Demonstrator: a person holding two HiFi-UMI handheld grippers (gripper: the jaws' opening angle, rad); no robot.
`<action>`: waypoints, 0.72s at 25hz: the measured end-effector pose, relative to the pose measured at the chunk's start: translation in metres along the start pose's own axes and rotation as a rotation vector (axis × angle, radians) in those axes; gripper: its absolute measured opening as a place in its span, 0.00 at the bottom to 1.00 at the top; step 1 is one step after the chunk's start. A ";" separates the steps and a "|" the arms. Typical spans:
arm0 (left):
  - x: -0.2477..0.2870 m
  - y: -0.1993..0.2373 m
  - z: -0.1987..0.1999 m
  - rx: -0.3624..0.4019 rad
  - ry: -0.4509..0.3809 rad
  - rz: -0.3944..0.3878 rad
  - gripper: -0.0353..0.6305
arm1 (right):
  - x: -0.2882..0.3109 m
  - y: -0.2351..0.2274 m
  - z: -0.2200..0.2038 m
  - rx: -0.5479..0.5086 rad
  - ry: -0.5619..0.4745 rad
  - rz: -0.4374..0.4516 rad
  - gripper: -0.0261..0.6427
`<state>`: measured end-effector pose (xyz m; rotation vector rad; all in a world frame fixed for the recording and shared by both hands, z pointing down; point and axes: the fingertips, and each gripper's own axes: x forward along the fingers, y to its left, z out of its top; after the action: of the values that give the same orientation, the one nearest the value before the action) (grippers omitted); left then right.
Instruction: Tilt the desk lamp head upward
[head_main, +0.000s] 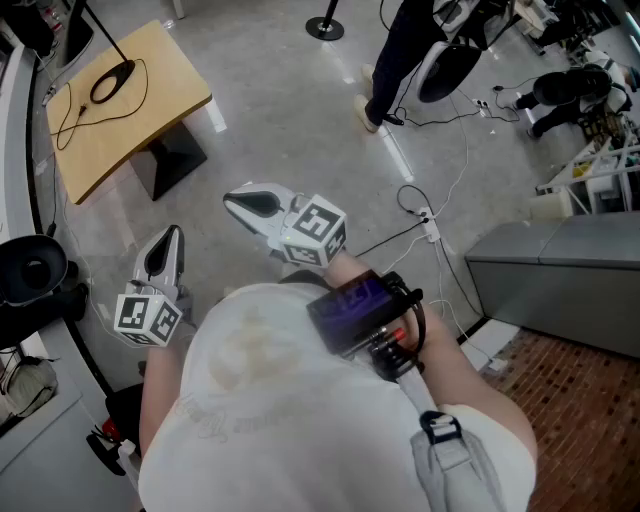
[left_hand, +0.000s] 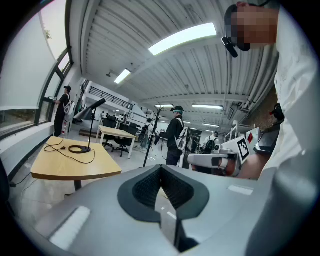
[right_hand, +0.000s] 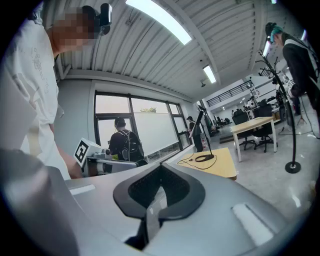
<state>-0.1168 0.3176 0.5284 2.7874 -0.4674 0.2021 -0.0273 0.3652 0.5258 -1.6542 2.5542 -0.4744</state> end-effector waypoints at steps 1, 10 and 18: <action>0.000 0.000 0.000 -0.003 -0.002 0.003 0.06 | 0.000 0.000 0.000 -0.001 -0.005 -0.002 0.06; 0.006 0.005 -0.002 -0.008 -0.005 0.019 0.06 | 0.007 0.005 0.000 0.039 -0.022 0.067 0.06; 0.003 0.004 -0.008 -0.018 0.024 -0.009 0.06 | 0.008 0.023 -0.024 0.020 0.062 0.077 0.06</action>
<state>-0.1164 0.3157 0.5381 2.7659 -0.4482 0.2275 -0.0564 0.3721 0.5432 -1.5524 2.6362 -0.5518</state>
